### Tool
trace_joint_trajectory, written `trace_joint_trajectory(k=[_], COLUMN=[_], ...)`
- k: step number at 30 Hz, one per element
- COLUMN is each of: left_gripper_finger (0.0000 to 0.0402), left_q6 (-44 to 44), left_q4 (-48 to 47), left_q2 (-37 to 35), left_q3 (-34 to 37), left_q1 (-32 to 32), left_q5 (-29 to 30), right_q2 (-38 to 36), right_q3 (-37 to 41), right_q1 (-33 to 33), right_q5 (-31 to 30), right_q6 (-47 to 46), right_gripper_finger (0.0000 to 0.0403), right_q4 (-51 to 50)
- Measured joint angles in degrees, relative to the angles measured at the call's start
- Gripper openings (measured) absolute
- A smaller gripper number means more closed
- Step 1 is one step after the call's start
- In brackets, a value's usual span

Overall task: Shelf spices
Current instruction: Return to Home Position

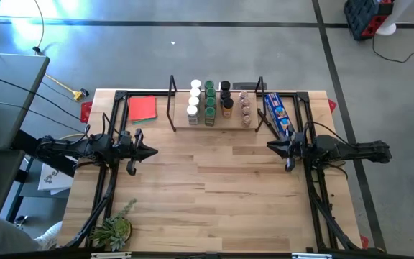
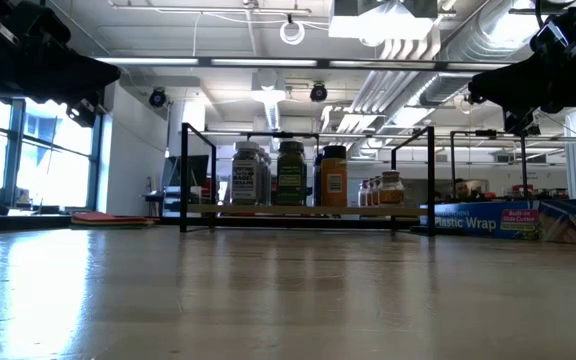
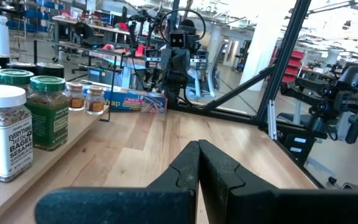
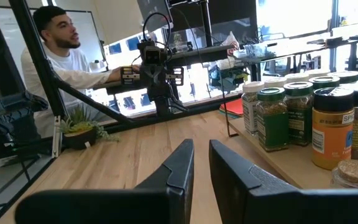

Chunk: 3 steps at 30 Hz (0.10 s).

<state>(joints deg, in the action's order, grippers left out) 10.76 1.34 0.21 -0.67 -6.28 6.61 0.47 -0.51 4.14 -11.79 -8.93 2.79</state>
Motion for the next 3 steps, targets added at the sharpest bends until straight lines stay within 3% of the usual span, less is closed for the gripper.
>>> trace_joint_trajectory(k=[3], left_gripper_finger=[0.0003], left_q6=[0.0], left_q4=[0.0], left_q2=[0.02], left_q3=[0.0], left_q1=[0.0], left_q5=[0.0], right_q2=[0.0], right_q3=[0.0], right_q1=[0.0], right_q5=[0.0], right_q6=[0.0], right_gripper_finger=[0.0046], right_q4=[0.0])
